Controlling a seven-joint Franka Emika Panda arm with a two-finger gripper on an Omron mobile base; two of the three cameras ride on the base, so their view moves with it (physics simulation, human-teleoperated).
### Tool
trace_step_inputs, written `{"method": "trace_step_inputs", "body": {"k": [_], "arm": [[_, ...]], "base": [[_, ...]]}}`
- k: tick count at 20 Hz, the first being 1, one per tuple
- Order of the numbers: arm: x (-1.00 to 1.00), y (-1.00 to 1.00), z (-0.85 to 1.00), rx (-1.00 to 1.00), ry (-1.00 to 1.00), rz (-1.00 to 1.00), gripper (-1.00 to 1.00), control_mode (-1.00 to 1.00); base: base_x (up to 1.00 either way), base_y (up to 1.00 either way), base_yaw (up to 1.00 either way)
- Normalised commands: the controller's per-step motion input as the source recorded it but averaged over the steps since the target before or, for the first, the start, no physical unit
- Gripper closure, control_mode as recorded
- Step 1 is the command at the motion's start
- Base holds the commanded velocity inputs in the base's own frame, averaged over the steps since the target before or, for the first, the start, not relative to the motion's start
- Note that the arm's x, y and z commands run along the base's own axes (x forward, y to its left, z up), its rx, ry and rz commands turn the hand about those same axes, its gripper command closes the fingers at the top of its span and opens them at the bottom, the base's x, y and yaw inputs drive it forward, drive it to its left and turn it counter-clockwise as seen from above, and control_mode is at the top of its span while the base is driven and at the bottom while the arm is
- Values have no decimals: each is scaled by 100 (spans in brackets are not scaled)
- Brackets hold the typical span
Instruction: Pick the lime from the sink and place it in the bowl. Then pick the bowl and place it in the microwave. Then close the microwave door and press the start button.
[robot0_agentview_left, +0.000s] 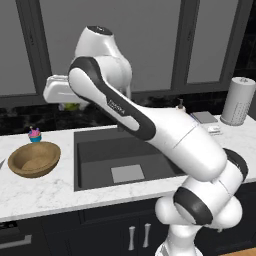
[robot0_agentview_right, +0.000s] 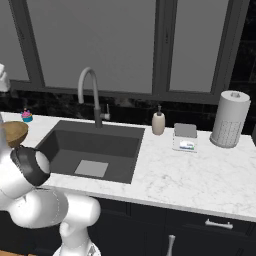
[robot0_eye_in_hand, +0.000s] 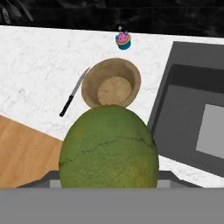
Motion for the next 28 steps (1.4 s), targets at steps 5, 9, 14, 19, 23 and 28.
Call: {"method": "trace_step_inputs", "body": {"k": [5, 9, 14, 19, 23, 28], "arm": [[45, 53, -37, -2, 20, 8, 100, -100], [11, 63, -21, -3, 7, 2, 100, -100], [0, 25, -41, -20, 0, 0, 100, -100], [0, -7, -57, -7, 0, 0, 100, -100], [9, -2, -31, 8, -1, 0, 100, -100], [28, 0, -45, 7, -2, 0, 100, -100]], "base": [[0, 0, 0], [0, 0, 0], [0, 0, 0], [0, 0, 0], [0, 0, 0], [0, 0, 0]]}}
